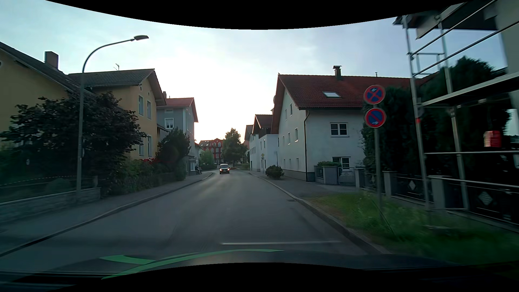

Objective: Follow the waypoints while adhering to traffic rules and regulations

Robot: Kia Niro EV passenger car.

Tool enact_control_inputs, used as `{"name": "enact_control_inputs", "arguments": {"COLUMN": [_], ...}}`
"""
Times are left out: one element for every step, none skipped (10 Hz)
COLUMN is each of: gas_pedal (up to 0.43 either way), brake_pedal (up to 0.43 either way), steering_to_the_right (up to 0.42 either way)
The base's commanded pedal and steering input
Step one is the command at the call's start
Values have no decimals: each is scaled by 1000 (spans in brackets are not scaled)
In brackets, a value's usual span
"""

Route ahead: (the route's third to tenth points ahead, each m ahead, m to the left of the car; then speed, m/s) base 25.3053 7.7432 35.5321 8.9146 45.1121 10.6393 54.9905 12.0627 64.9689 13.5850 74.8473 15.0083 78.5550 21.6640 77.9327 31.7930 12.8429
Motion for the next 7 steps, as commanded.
{"name": "enact_control_inputs", "arguments": {"gas_pedal": [0, 0, 0, 0, 0, 0, 0], "brake_pedal": [0, 0, 0, 0, 0, 0, 0], "steering_to_the_right": [-17, -17, -18, -18, -18, -18, -18]}}
